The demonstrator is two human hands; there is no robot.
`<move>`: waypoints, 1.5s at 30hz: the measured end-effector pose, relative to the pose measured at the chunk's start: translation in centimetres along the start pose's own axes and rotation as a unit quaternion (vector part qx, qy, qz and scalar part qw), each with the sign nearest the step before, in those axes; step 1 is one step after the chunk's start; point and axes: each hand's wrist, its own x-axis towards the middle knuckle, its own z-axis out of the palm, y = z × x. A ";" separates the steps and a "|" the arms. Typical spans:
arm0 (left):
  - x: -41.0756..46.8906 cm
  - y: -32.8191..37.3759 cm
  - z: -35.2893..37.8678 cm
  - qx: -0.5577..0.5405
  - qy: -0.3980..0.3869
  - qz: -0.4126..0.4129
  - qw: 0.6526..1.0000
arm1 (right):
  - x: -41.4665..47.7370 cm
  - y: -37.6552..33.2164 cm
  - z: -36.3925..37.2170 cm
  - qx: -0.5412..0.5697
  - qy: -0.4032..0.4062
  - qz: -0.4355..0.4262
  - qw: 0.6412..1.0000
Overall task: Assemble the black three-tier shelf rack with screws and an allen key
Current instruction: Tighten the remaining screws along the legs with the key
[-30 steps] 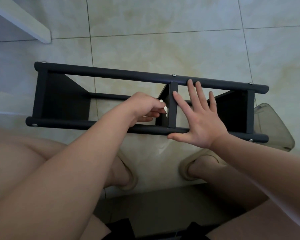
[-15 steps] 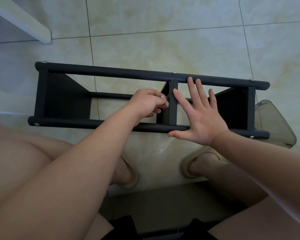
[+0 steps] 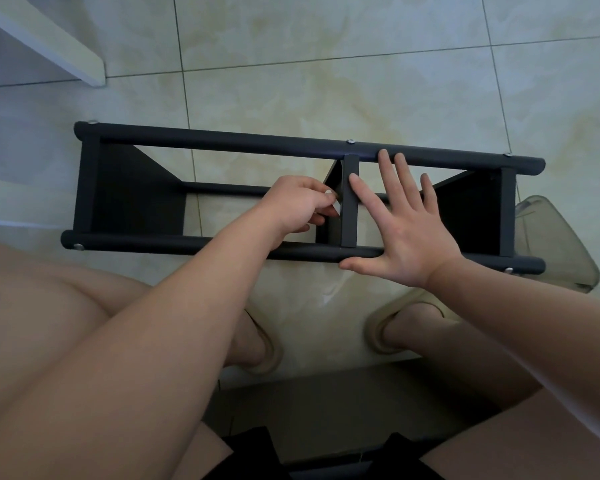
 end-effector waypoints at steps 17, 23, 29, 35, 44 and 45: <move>-0.3 0.1 0.1 0.007 -0.006 -0.007 1.000 | -0.1 0.0 -0.1 0.009 0.010 -0.004 1.000; -0.4 0.4 0.3 0.034 -0.018 -0.025 0.999 | 0.0 0.1 0.0 0.014 0.013 -0.005 1.000; -0.4 0.5 0.1 0.025 -0.035 -0.069 0.997 | 0.0 0.1 0.1 0.013 0.013 -0.005 1.000; -0.4 0.6 0.0 0.043 -0.049 -0.078 0.995 | -0.1 0.1 0.1 0.014 0.014 -0.006 1.000; -0.6 0.7 -0.6 0.109 -0.058 -0.059 0.991 | 0.0 0.1 -0.1 0.013 0.011 -0.008 1.000; -0.6 0.8 -0.6 0.116 -0.061 -0.060 0.990 | 0.0 0.1 -0.1 0.012 0.010 -0.008 1.000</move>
